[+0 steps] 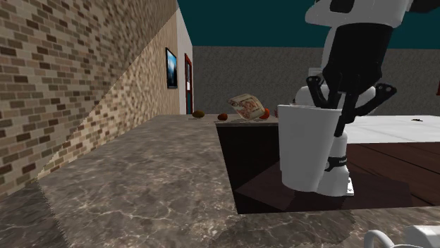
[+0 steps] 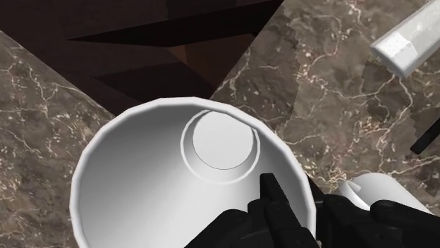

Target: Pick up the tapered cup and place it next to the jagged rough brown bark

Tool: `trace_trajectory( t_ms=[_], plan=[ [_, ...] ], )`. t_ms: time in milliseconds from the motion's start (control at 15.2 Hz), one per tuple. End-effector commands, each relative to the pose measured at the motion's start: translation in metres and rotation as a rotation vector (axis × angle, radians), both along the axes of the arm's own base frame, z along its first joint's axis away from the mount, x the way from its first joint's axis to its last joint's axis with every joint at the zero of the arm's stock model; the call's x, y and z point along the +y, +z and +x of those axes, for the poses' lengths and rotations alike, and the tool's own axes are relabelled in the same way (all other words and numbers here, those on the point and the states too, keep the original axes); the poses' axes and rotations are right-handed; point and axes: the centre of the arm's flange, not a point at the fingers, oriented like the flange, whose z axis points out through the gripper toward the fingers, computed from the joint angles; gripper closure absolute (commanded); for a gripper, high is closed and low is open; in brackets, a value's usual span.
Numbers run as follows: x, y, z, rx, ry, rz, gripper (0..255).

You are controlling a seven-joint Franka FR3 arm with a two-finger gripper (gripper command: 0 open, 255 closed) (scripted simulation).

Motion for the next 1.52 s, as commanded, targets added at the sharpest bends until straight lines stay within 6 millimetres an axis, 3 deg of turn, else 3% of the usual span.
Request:
trace_trajectory(
  t_ms=[0, 858, 1386, 1452],
  plan=[
    [0.001, -0.011, 0.0, -0.001, 0.0, 0.0, 255],
    [0.001, -0.078, 0.0, -0.001, 0.0, 0.0, 255],
    [0.001, -0.078, 0.0, -0.001, 0.0, 0.0, 255],
    [0.001, -0.078, 0.0, -0.001, 0.0, 0.0, 0]
  ],
)
